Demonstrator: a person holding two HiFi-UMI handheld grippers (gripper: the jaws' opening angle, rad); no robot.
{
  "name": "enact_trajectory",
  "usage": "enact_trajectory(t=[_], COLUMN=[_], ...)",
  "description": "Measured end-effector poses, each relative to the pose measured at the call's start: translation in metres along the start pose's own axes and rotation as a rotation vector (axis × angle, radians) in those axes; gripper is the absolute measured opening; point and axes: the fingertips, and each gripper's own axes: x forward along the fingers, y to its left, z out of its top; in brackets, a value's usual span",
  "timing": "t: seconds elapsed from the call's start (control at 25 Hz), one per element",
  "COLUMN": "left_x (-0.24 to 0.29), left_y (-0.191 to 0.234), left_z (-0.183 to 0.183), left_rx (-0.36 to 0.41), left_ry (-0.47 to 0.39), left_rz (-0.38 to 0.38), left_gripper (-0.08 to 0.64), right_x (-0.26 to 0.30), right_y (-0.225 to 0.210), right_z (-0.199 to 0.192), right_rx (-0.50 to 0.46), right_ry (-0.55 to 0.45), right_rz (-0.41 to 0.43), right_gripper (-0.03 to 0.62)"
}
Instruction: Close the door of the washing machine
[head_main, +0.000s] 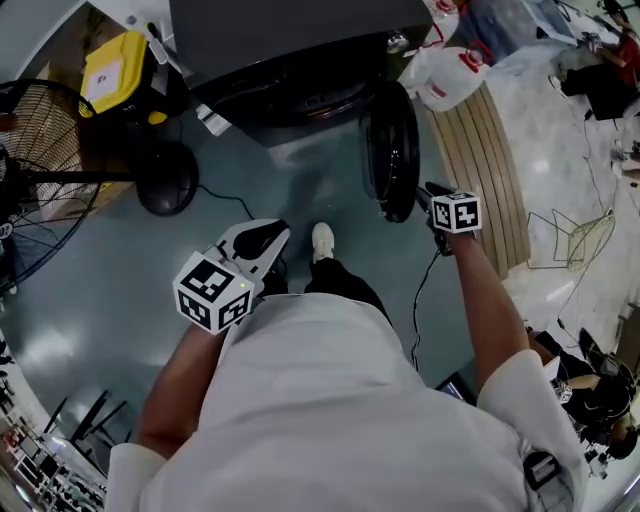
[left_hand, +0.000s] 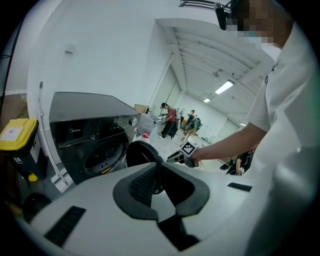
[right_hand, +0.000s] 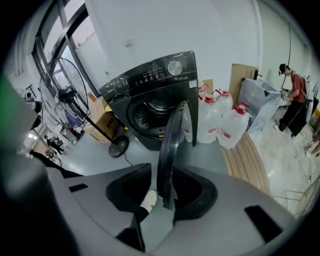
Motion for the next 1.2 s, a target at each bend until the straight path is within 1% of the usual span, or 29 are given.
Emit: enact_trajectory(t=[0.16,0.32,0.4,0.48,0.52,0.76,0.96,1.2], left_x=[0.012,0.022,0.025,0.028,0.028,0.034,0.034,0.026], left_y=[0.005,0.014,0.018,0.023,0.025,0.037,0.043,0.050], left_z=[0.005,0.009,0.012,0.016,0.018,0.024,0.024,0.019], left_rx=[-0.016,-0.013,-0.009,-0.004,-0.004,-0.005,-0.014,-0.021], left_ry=[0.015,0.023,0.027,0.031,0.032,0.028,0.028,0.031], left_rz=[-0.001,-0.006,-0.010,-0.017,-0.019,-0.019,-0.022,-0.030], left_gripper=[0.021,0.021,0.021,0.021,0.021,0.021,0.021,0.021], right_x=[0.022,0.035,0.039,0.041,0.041,0.045,0.051,0.067], right_y=[-0.008,-0.008,-0.009,-0.012,-0.013,-0.008,0.008,0.042], right_z=[0.001,0.004,0.003,0.002,0.001,0.003,0.005,0.014], right_rx=[0.012,0.032,0.046,0.070,0.084,0.139,0.172,0.236], right_ry=[0.024,0.037,0.043,0.041,0.039,0.024,0.017,-0.001], right_rz=[0.065,0.096,0.095,0.077,0.072,0.093,0.113,0.114], right_gripper=[0.146,0.148,0.141,0.101,0.092,0.094,0.095,0.097])
